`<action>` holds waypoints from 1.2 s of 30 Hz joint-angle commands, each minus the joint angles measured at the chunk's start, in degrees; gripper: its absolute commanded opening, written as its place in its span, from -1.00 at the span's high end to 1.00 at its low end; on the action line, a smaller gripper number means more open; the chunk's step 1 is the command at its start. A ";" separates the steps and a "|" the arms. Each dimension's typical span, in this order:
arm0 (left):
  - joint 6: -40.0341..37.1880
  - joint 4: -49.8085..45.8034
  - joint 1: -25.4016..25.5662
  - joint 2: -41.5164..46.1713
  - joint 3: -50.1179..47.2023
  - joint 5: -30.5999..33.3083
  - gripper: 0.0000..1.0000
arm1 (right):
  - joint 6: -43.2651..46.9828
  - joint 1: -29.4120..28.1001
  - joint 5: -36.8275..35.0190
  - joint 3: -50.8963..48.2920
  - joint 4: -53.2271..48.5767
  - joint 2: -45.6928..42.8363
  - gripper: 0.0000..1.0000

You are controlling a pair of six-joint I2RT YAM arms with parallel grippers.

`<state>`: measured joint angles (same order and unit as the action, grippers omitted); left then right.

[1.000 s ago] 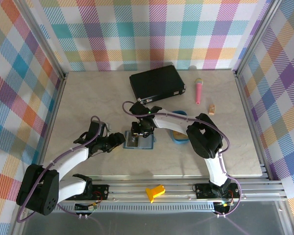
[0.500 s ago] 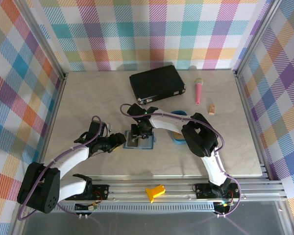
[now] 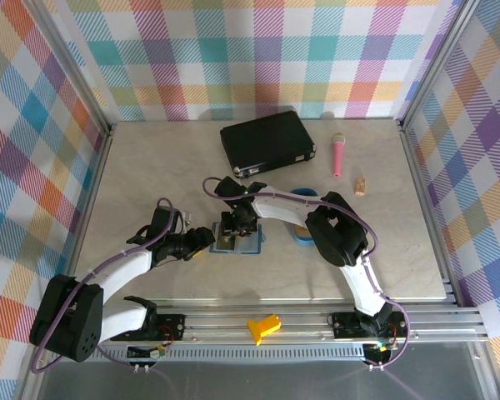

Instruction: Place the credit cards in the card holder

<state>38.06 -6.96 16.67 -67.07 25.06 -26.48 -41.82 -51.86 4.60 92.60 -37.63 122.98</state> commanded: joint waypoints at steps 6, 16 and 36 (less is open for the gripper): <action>-0.32 1.11 -1.11 0.22 -0.78 -1.19 -0.17 | -1.35 -0.53 0.38 1.82 -1.71 1.33 0.25; -0.14 2.08 -1.11 -0.21 -1.23 -1.36 -0.17 | -0.38 -0.57 2.87 2.32 0.18 1.39 0.36; 0.71 3.82 -1.11 -0.17 -2.58 -1.84 -0.15 | -4.92 -0.62 6.56 0.93 3.71 1.32 0.52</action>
<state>38.17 -3.90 16.56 -67.81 23.68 -27.57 -44.82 -51.86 9.82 93.03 -34.79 124.05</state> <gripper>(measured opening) 0.579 0.241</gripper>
